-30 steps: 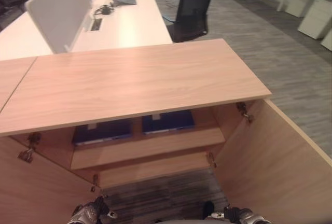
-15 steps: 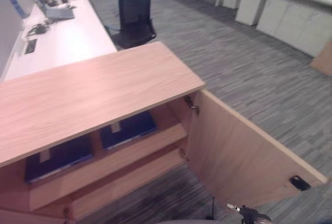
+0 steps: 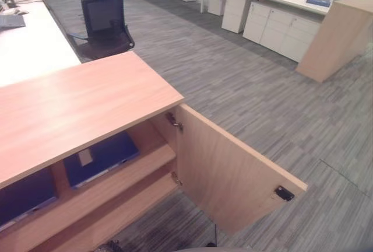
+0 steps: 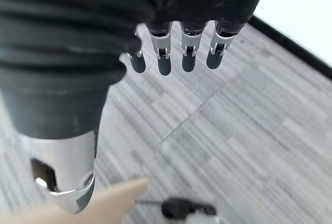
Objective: Put the empty folder in the office cabinet
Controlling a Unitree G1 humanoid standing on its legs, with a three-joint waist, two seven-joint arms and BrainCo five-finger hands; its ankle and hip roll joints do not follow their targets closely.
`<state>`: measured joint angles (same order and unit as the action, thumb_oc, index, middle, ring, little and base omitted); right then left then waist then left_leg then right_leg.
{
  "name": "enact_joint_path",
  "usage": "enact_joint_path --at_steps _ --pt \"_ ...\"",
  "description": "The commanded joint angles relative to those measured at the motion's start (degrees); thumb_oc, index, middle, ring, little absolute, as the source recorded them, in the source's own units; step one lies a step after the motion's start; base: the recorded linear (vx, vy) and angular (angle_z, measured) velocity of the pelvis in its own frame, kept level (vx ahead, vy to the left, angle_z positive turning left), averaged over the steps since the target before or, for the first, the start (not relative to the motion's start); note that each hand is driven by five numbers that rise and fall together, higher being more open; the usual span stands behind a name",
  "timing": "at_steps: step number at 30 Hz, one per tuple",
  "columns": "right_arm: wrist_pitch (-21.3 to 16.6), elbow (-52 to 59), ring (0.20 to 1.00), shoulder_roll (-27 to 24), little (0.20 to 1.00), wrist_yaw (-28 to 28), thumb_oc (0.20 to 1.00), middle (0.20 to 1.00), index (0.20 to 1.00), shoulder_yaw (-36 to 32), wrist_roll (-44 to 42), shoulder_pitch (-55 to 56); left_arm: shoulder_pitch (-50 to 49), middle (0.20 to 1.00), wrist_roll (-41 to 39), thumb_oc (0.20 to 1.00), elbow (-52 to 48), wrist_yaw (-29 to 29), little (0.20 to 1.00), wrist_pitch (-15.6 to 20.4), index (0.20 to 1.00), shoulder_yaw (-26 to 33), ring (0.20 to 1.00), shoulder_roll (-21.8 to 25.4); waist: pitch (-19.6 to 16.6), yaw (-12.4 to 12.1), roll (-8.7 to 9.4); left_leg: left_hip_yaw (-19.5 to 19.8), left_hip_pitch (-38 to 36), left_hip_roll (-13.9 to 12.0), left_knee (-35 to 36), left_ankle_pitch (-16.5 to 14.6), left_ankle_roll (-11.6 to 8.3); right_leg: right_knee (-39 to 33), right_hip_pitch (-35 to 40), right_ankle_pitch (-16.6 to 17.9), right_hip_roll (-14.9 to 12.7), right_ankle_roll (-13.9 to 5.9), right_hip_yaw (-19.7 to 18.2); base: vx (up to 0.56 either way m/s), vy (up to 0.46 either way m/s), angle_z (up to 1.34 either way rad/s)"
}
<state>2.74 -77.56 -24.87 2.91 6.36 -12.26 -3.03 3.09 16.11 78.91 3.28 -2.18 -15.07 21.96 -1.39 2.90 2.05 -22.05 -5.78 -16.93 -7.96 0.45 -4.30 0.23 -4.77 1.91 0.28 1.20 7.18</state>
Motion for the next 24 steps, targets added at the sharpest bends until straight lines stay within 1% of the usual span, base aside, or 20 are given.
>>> enact_joint_path --at_steps 1,2,6,8,9,10,13,14,17,21,24 --pt "-3.4 4.3 1.000 -1.6 1.000 4.9 1.000 1.000 1.000 -1.9 -1.2 -4.7 2.1 1.000 -1.8 1.000 1.2 1.8 1.000 0.7 1.000 1.5 1.000 0.0 0.9 1.0 2.09 6.1 3.2 3.6 9.6 0.6 -1.43 -5.2 3.3 -0.8 -2.6 -7.91 0.7 -0.02 0.005 -0.98" --pt "-3.4 4.3 1.000 -1.6 1.000 4.9 1.000 1.000 1.000 -2.0 -1.2 -4.7 2.1 1.000 -1.8 1.000 1.2 1.8 1.000 0.7 1.000 1.5 1.000 0.0 0.8 1.1 2.14 6.1 3.4 3.7 9.7 0.8 -1.41 -5.2 3.0 -0.7 -2.6 -7.88 0.7 -0.01 0.020 -0.39" --pt "-5.8 17.0 1.000 -4.7 1.000 7.2 1.000 1.000 1.000 -2.9 -0.1 -3.7 -0.2 1.000 -0.7 1.000 0.6 2.5 1.000 0.7 1.000 1.4 1.000 -1.9 0.5 1.7 0.41 5.9 2.2 4.2 12.0 0.8 -1.43 -5.2 3.8 -1.3 -2.9 -8.03 1.2 -0.01 0.064 -0.02" --pt "-6.4 22.6 1.000 -5.7 1.000 7.3 1.000 1.000 1.000 -3.0 1.0 -3.0 -1.3 1.000 -0.4 1.000 0.3 2.5 1.000 0.6 1.000 1.8 1.000 -2.4 0.2 1.7 -0.02 5.7 2.2 4.5 12.4 1.0 -1.58 -5.2 3.8 -1.5 -3.1 -8.06 1.4 -0.02 0.084 0.00" --pt "-7.3 31.7 1.000 -6.7 1.000 6.5 1.000 1.000 1.000 -2.3 2.8 -1.6 -2.4 1.000 0.0 1.000 -0.1 2.5 1.000 0.5 1.000 3.0 1.000 -2.8 0.3 1.5 -0.41 5.5 1.8 5.1 12.7 0.9 -1.62 -5.2 4.2 -1.8 -3.4 -8.15 1.5 -0.02 0.078 0.00" --pt "-7.2 31.8 1.000 -6.7 1.000 6.5 1.000 1.000 1.000 -2.3 2.8 -1.5 -2.5 1.000 0.0 1.000 -0.1 2.5 1.000 0.5 1.000 2.9 1.000 -2.8 0.3 1.5 -0.42 5.5 1.8 5.1 12.7 0.9 -1.61 -5.2 4.2 -1.8 -3.4 -8.16 1.5 -0.02 0.078 0.11" --pt "-8.2 38.8 1.000 -6.8 1.000 4.6 1.000 1.000 1.000 -0.7 4.2 0.1 -3.0 1.000 0.8 1.000 -0.4 2.4 1.000 0.5 1.000 3.2 1.000 -3.4 0.5 1.2 -0.68 5.4 1.7 5.6 12.8 0.9 -1.55 -5.2 4.3 -1.9 -3.7 -8.31 1.6 -0.03 0.054 0.05" --pt "-8.5 43.1 1.000 -6.9 1.000 3.0 1.000 1.000 1.000 0.9 5.2 1.1 -3.3 1.000 1.3 1.000 -0.3 2.2 1.000 0.4 1.000 3.4 1.000 -3.8 0.5 1.0 -0.70 5.4 1.8 5.9 12.9 0.8 -1.51 -5.2 4.3 -1.8 -4.0 -8.46 1.7 -0.03 0.052 0.10" --pt "-8.7 46.0 1.000 -6.8 1.000 1.5 1.000 1.000 1.000 2.3 5.4 1.8 -3.6 1.000 1.6 1.000 -0.1 1.9 1.000 0.5 1.000 3.5 1.000 -4.2 0.5 0.9 -0.69 5.6 2.1 6.3 13.0 0.8 -1.42 -5.2 4.0 -1.5 -4.3 -8.59 1.7 -0.02 0.041 0.03" --pt "-8.7 51.7 1.000 -7.7 1.000 -2.0 1.000 1.000 1.000 6.5 7.9 3.1 -3.9 1.000 3.0 1.000 -0.1 1.5 1.000 0.5 1.000 3.3 1.000 -4.6 1.0 0.6 -0.41 6.0 2.5 7.2 13.0 0.4 -1.03 -5.2 3.6 -0.8 -5.2 -9.04 1.6 -0.03 0.044 -0.03" --pt "-8.9 53.6 1.000 -7.6 1.000 -3.0 1.000 1.000 1.000 8.5 7.8 3.1 -4.1 1.000 3.3 1.000 -0.2 1.5 1.000 0.7 1.000 3.0 1.000 -4.7 1.1 0.4 -0.26 5.9 2.5 7.7 13.0 0.2 -0.77 -5.2 3.3 -0.4 -5.7 -9.24 1.5 -0.02 0.048 0.02"
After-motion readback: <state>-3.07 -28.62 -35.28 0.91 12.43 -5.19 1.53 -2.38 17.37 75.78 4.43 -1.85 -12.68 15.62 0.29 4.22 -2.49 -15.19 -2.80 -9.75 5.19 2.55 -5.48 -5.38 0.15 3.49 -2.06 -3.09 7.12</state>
